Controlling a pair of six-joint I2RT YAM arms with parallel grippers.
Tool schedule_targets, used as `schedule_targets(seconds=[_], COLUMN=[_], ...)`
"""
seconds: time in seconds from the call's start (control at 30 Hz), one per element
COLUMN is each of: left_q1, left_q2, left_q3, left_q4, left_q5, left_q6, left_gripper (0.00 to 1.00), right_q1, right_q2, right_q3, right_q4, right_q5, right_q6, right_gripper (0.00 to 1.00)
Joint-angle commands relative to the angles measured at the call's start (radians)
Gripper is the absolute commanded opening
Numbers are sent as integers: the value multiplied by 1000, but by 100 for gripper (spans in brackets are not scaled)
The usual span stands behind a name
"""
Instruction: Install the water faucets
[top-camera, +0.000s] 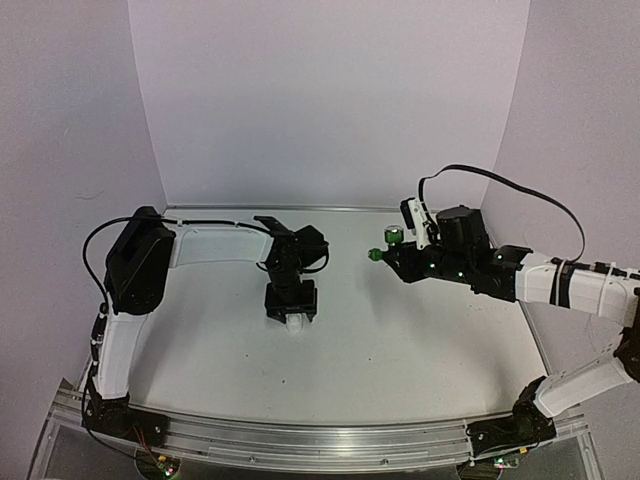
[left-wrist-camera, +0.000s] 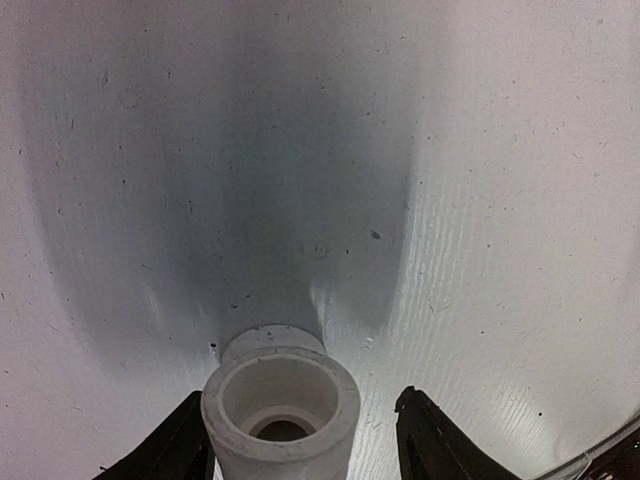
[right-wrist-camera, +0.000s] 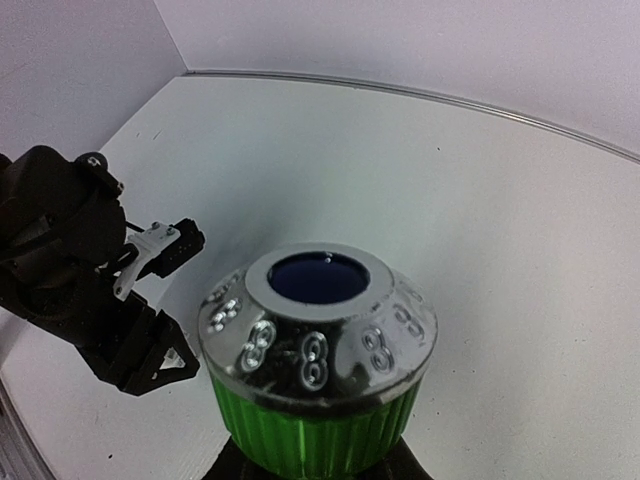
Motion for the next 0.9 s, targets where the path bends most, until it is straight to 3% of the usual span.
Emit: schedule_targets(seconds=[0.0,0.27,0.4,0.87], left_q1=[-5,-5,-5,-5], left_q2=[11,18,31,61], left_q3=[32,37,42,84], left_q4=[-25,-35,-47,-76], left_q5=[4,-5,6,0], left_q6=[-7,-2,8,33], left_gripper=[62,51,54,51], right_q1=[-1,-2,-2,-1], right_q2=[-34,-36,-36,-43], right_q3=[0,-8,-9,-15], right_q4=[34,40,45,55], right_q5=[-2,-21,-26,-35], right_q6=[-13,-5,-5,-7], right_gripper=[1,1,1,1])
